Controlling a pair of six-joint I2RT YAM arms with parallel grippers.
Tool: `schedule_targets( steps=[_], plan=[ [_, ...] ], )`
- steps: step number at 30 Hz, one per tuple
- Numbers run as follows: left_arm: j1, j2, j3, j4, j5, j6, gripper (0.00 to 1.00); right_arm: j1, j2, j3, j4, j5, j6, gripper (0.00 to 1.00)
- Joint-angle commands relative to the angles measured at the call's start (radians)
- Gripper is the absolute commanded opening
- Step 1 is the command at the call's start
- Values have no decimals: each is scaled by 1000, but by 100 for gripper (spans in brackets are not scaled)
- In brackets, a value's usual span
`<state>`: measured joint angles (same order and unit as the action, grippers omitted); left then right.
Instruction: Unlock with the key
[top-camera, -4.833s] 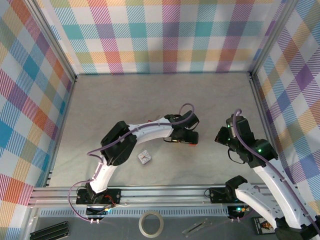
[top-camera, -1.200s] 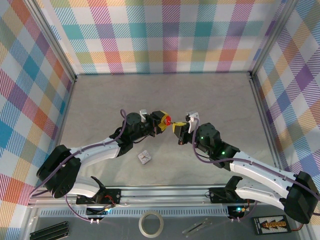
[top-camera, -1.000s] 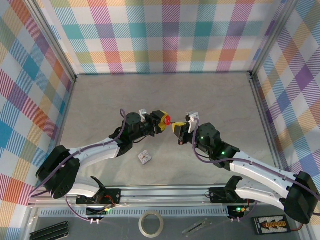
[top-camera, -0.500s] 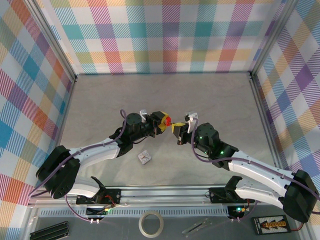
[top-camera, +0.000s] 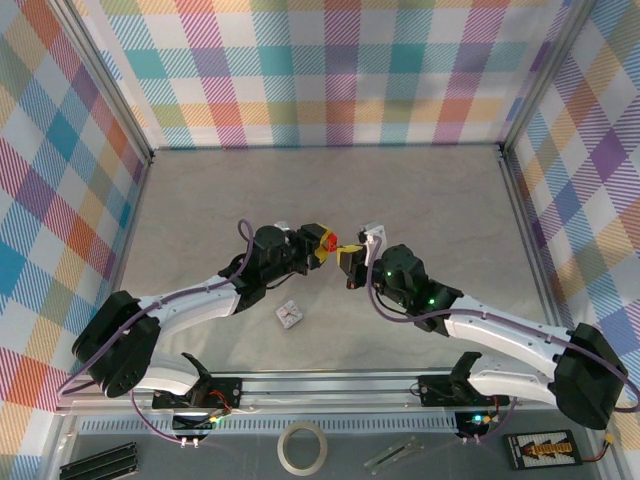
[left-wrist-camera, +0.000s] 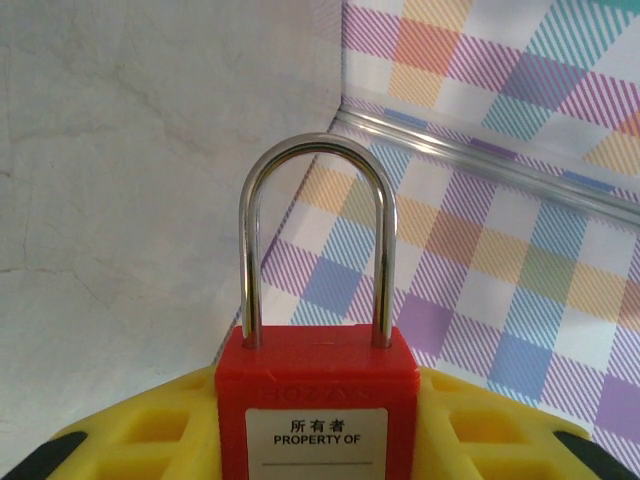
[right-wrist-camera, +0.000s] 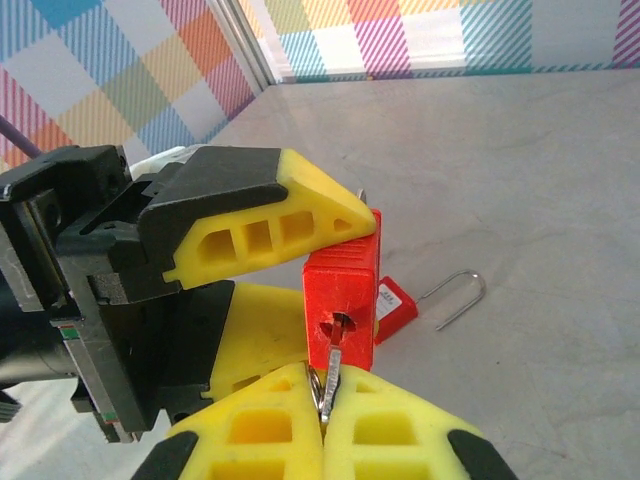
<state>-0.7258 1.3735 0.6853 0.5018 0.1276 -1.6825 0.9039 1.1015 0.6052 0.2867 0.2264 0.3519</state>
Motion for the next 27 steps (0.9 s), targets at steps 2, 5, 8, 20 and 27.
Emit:
schedule_targets(
  steps=[2,5,8,20,27],
  plan=[
    [-37,-3,65,94,82,-5,0,42,49,29,5,44,-84,0],
    [-37,3,76,102,86,-7,0,49,69,18,28,61,-91,0],
    [-40,0,83,98,86,-6,0,49,89,13,47,70,-97,0],
    [-77,3,70,192,56,6,0,-65,125,-24,196,-125,103,0],
    [-135,49,100,269,55,5,0,-71,204,-6,246,-148,113,0]
  ],
)
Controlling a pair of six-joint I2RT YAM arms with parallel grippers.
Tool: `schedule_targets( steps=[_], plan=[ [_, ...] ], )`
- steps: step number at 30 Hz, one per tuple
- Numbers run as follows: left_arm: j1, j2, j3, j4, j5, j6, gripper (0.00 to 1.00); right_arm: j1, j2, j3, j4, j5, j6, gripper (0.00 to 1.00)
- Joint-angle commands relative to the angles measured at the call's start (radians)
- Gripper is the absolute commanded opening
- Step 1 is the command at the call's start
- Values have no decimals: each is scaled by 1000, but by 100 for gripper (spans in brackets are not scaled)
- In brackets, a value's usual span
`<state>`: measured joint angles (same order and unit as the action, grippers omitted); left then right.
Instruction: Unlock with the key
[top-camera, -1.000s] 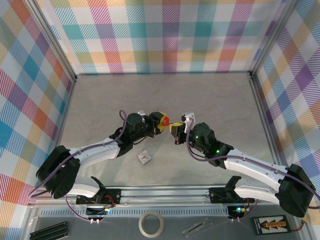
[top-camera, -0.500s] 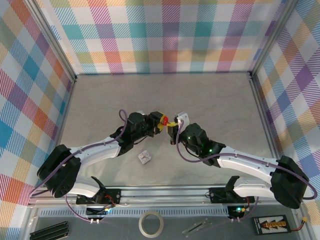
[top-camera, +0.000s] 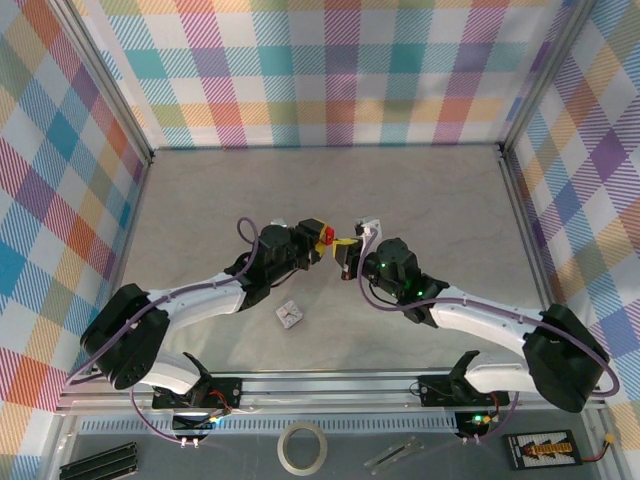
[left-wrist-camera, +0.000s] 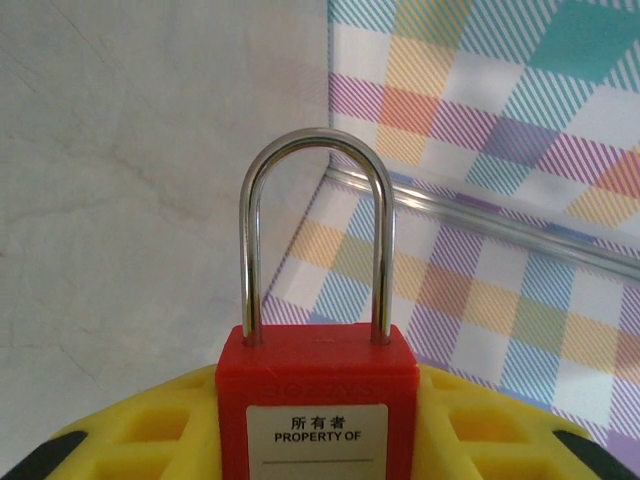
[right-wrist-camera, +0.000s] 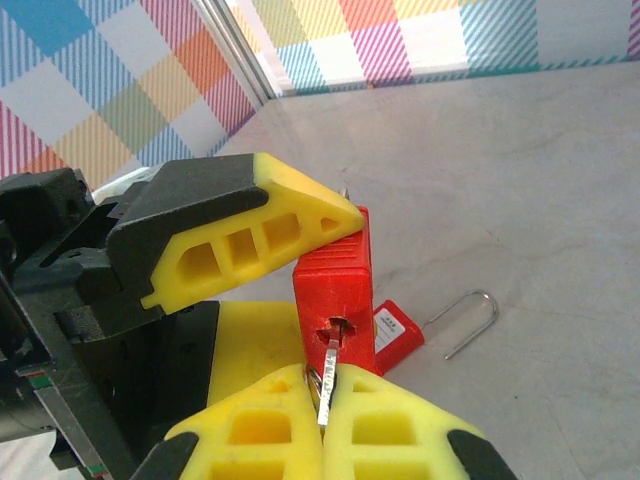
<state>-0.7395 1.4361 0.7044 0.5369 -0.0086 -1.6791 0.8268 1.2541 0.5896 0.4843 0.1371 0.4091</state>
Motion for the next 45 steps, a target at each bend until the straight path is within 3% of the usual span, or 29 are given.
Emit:
schedule_targets(
  steps=[1,7,16,19,24,29,37,40,45],
  plan=[
    [-126,-9,81,240,190,-3,0,6,55,12,43,-52,48,0],
    [-133,-25,96,228,192,-2,0,6,78,7,28,0,-35,0],
    [-129,-38,105,283,171,-13,0,4,139,-82,328,11,129,0],
    [-130,-37,124,284,178,-5,0,-18,150,-81,378,-57,178,0],
    [-131,-40,139,282,184,8,0,-16,107,-2,221,-112,115,0],
    [-133,-52,156,213,207,31,0,4,71,43,9,-52,-123,0],
    [-155,-48,207,106,247,78,0,32,75,122,-116,23,-346,0],
    [-163,-61,226,17,248,139,0,27,72,181,-185,43,-349,0],
    [-169,-97,193,-7,204,205,0,-43,12,179,-148,-128,-141,0]
  ],
)
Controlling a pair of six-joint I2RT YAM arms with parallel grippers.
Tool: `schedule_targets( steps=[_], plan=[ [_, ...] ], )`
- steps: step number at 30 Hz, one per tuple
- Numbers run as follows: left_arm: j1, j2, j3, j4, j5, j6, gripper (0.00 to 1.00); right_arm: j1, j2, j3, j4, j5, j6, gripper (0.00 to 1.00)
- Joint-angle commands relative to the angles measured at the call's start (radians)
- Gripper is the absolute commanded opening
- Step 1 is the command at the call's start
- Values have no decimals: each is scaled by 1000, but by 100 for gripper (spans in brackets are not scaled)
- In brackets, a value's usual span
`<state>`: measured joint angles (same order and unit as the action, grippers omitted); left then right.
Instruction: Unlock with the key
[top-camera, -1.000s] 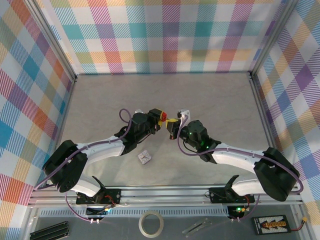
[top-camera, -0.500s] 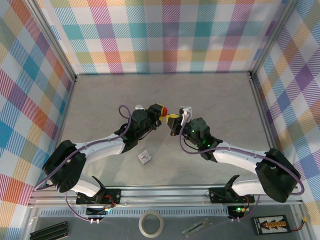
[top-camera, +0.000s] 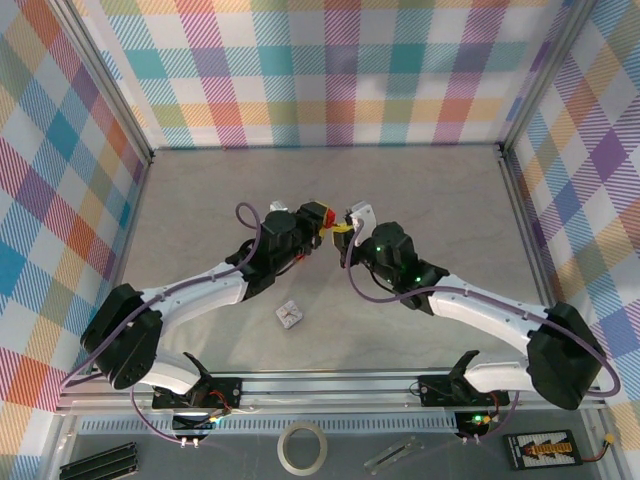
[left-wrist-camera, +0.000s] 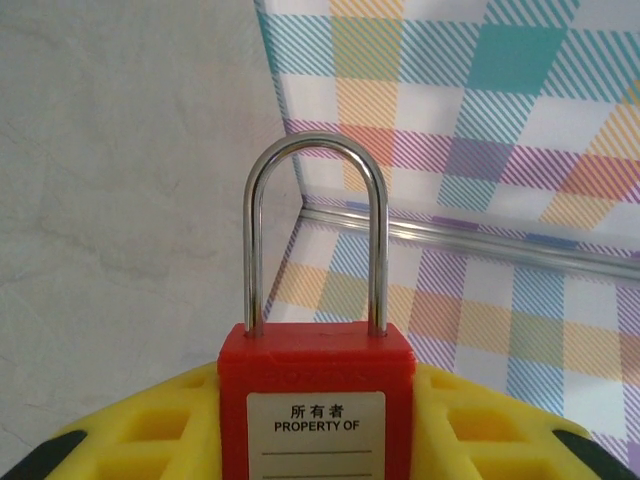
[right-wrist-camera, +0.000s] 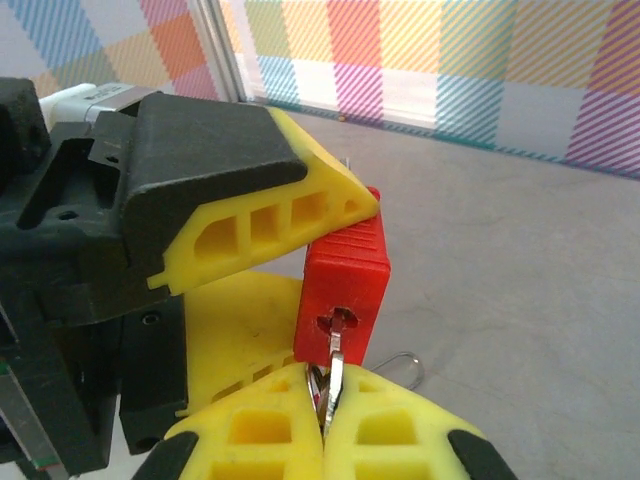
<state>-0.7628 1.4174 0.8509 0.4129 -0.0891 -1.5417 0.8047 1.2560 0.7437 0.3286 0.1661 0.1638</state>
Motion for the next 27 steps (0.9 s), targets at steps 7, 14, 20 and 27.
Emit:
schedule_targets(
  steps=[7,14,20,27],
  plan=[
    [-150,-103,4,193,250,84,0,-118,-46,-11,155,-362,357,0],
    [-162,-89,22,233,258,62,0,-115,-24,-4,104,-343,299,0],
    [-163,-100,7,240,238,114,0,-119,-28,7,114,-360,407,0],
    [-149,-132,-55,245,179,230,0,-192,-90,11,100,-462,681,0]
  ],
)
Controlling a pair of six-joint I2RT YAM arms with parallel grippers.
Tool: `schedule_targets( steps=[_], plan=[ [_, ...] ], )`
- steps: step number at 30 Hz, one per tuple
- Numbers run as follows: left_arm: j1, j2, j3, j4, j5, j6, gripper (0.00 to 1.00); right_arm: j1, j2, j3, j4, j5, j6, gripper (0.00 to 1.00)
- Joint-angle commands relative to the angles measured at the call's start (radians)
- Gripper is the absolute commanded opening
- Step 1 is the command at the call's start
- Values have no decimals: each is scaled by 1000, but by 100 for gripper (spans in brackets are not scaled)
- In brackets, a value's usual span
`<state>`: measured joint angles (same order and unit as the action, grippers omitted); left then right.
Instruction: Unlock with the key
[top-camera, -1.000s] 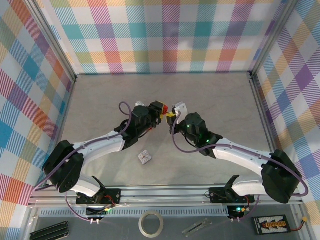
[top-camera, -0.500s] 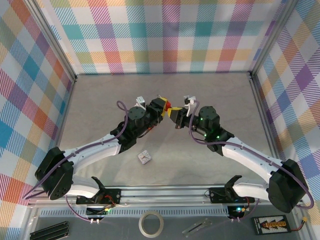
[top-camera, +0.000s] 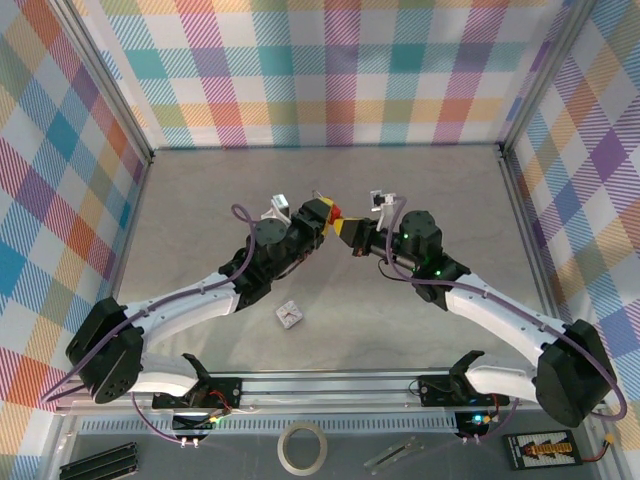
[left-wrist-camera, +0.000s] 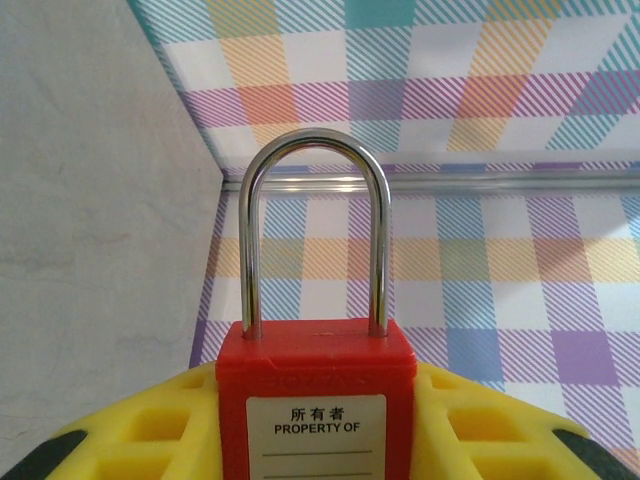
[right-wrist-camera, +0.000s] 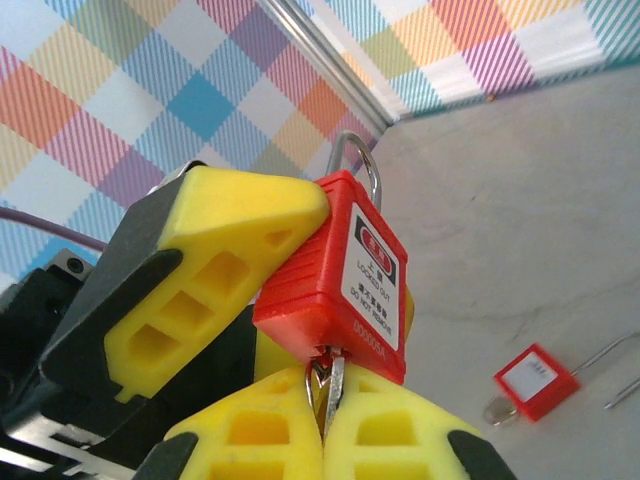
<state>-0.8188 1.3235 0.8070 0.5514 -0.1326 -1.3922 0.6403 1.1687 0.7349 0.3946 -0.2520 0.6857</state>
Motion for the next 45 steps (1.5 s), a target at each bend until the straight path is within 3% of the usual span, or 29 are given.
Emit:
schedule_targets(
  steps=[1,9,21,24,26,30,32,35,41,45],
  plan=[
    [-92,-37,-20,122,214,92,0,-32,-5,15,40,-53,204,0],
    [-90,-7,-98,356,180,161,0,-72,-38,-58,122,-76,496,0],
    [-89,-16,-152,472,168,232,0,-119,-12,-153,291,-108,810,0],
    [-89,-17,-154,463,180,252,0,-127,-9,-155,282,-125,829,5],
    [-89,-23,-157,444,185,265,0,-133,-36,-147,186,-128,810,14],
    [-80,-95,-117,198,199,360,0,-152,-148,-64,-246,-97,621,35],
    [-80,-149,-66,-32,196,464,0,-166,-209,-7,-492,-30,502,52],
    [-81,-205,6,-307,184,603,0,-193,-269,65,-749,44,353,63],
    [-143,-190,178,-791,117,974,0,-227,-264,185,-872,81,31,70],
    [-213,-154,203,-934,19,1142,0,-231,-196,239,-794,-139,-123,70]
  ],
)
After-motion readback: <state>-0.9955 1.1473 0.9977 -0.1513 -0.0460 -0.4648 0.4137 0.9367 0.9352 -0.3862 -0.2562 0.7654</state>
